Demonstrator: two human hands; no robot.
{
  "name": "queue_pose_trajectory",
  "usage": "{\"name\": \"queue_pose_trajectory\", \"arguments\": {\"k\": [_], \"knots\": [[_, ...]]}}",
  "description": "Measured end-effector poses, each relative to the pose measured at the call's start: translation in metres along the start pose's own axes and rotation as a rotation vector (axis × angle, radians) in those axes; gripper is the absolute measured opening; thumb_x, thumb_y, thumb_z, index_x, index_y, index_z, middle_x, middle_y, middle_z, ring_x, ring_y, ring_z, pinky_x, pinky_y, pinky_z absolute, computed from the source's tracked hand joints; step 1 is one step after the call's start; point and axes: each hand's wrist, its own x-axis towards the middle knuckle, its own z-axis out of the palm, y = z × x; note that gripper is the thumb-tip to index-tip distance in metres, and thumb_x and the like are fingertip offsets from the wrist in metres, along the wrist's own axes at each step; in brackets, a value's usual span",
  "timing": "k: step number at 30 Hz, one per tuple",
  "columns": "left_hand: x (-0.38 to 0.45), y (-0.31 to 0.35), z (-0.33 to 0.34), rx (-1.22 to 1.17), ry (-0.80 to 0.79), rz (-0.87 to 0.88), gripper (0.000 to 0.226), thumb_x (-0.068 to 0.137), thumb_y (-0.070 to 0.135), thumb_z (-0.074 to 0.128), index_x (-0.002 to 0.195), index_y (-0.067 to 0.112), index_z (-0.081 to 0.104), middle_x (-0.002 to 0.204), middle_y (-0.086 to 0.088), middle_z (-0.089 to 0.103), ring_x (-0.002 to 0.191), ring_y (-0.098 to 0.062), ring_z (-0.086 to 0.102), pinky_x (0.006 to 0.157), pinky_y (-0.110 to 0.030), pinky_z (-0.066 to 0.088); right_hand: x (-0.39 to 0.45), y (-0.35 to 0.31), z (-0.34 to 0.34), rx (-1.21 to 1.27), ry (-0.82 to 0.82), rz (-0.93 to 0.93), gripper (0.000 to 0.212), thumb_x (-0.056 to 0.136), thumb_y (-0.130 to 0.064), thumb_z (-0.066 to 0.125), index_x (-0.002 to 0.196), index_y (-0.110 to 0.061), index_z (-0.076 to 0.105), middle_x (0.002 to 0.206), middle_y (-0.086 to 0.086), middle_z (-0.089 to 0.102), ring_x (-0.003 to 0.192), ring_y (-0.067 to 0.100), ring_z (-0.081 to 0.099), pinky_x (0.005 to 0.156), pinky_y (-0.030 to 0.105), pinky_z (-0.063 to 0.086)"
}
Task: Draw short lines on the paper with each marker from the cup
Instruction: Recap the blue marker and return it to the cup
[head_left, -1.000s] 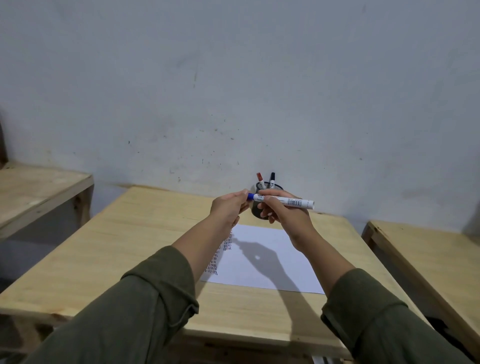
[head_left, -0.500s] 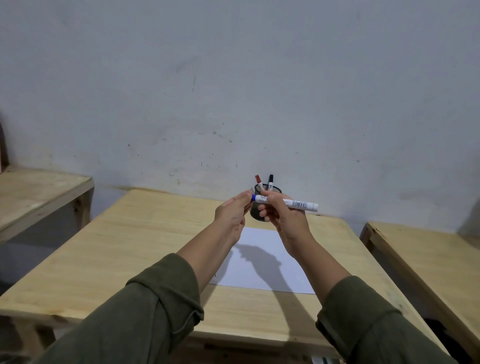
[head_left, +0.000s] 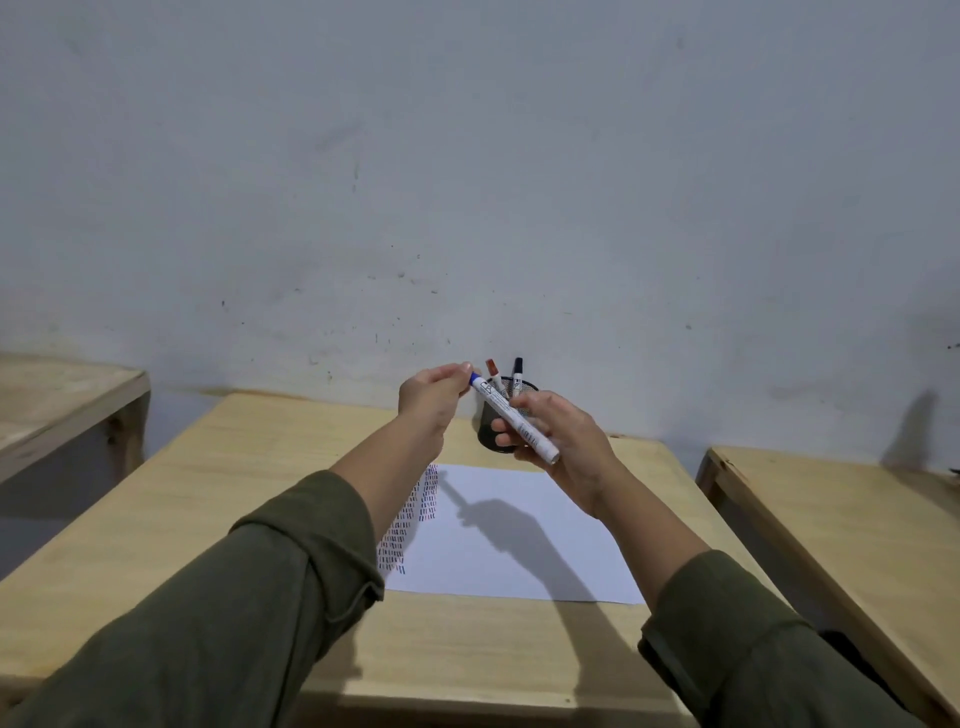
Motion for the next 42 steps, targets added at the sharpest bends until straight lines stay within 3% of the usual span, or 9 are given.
{"name": "queue_pose_trajectory", "arguments": {"k": [2, 6, 13, 19, 23, 28, 35, 39, 42], "knots": [[0.007, 0.001, 0.006, 0.048, -0.045, 0.038, 0.008, 0.085, 0.023, 0.065, 0.080, 0.025, 0.061, 0.114, -0.006, 0.070, 0.103, -0.013, 0.062, 0.089, -0.027, 0.037, 0.008, 0.000, -0.003, -0.111, 0.010, -0.006, 0.004, 0.091, -0.013, 0.056, 0.087, -0.013, 0.057, 0.086, 0.014, 0.072, 0.070, 0.021, 0.065, 0.060, 0.022, 0.048], [0.025, 0.007, 0.018, 0.182, -0.187, 0.123, 0.019, 0.086, 0.020, 0.064, 0.104, 0.026, 0.068, 0.110, -0.006, 0.068, 0.107, -0.016, 0.058, 0.080, -0.025, 0.038, 0.031, 0.002, -0.014, -0.208, 0.042, -0.004, 0.015, 0.087, -0.007, 0.061, 0.092, -0.017, 0.052, 0.089, 0.016, 0.072, 0.070, 0.017, 0.064, 0.056, 0.020, 0.042], [0.068, -0.002, 0.030, 0.410, -0.108, 0.136, 0.038, 0.087, 0.021, 0.062, 0.124, 0.025, 0.060, 0.114, 0.002, 0.069, 0.115, -0.013, 0.059, 0.092, -0.019, 0.038, 0.089, -0.010, -0.043, -0.443, 0.183, -0.140, 0.077, 0.086, -0.002, 0.062, 0.142, -0.038, 0.024, 0.081, 0.010, 0.067, 0.062, 0.004, 0.062, 0.053, 0.011, 0.044], [0.070, -0.021, 0.035, 0.707, -0.125, 0.214, 0.045, 0.088, 0.027, 0.062, 0.132, 0.022, 0.055, 0.136, -0.001, 0.058, 0.127, -0.019, 0.051, 0.105, -0.026, 0.037, 0.110, -0.022, -0.053, -0.636, 0.314, -0.237, 0.098, 0.084, 0.001, 0.060, 0.140, -0.057, 0.005, 0.092, 0.007, 0.059, 0.081, 0.029, 0.064, 0.072, 0.043, 0.055], [0.131, -0.052, 0.039, 0.815, -0.104, 0.122, 0.046, 0.088, 0.032, 0.060, 0.133, 0.025, 0.054, 0.140, -0.003, 0.055, 0.133, -0.023, 0.045, 0.109, -0.032, 0.035, 0.183, 0.019, -0.064, -0.764, 0.310, -0.219, 0.093, 0.083, 0.002, 0.060, 0.142, -0.050, 0.011, 0.102, 0.001, 0.052, 0.081, 0.025, 0.062, 0.072, 0.042, 0.056], [0.138, -0.058, 0.036, 0.922, -0.132, 0.168, 0.048, 0.089, 0.035, 0.058, 0.135, 0.025, 0.052, 0.143, -0.003, 0.052, 0.136, -0.024, 0.041, 0.108, -0.031, 0.031, 0.186, 0.030, -0.067, -0.783, 0.318, -0.198, 0.086, 0.081, 0.002, 0.061, 0.140, -0.045, 0.021, 0.077, 0.006, 0.058, 0.073, 0.023, 0.062, 0.057, 0.025, 0.045], [0.142, -0.058, 0.032, 0.873, -0.168, 0.213, 0.045, 0.087, 0.032, 0.063, 0.131, 0.022, 0.058, 0.140, -0.003, 0.055, 0.136, -0.021, 0.042, 0.109, -0.029, 0.032, 0.192, 0.043, -0.066, -0.914, 0.200, -0.122, 0.081, 0.078, 0.002, 0.061, 0.138, -0.041, 0.026, 0.077, 0.024, 0.066, 0.071, 0.030, 0.061, 0.057, 0.028, 0.046], [0.147, -0.060, 0.030, 0.857, -0.171, 0.212, 0.045, 0.084, 0.033, 0.066, 0.128, 0.022, 0.061, 0.137, -0.002, 0.057, 0.135, -0.020, 0.043, 0.109, -0.029, 0.032, 0.199, 0.052, -0.068, -0.993, 0.150, -0.106, 0.073, 0.081, -0.002, 0.060, 0.139, -0.035, 0.030, 0.064, 0.007, 0.058, 0.058, 0.014, 0.051, 0.052, 0.020, 0.038], [0.150, -0.060, 0.030, 0.857, -0.167, 0.208, 0.047, 0.083, 0.034, 0.067, 0.128, 0.020, 0.061, 0.137, -0.001, 0.057, 0.136, -0.020, 0.042, 0.111, -0.030, 0.032, 0.203, 0.054, -0.066, -1.015, 0.125, -0.105, 0.067, 0.082, -0.005, 0.059, 0.136, -0.035, 0.035, 0.069, 0.003, 0.059, 0.066, 0.017, 0.055, 0.056, 0.015, 0.039]]}}
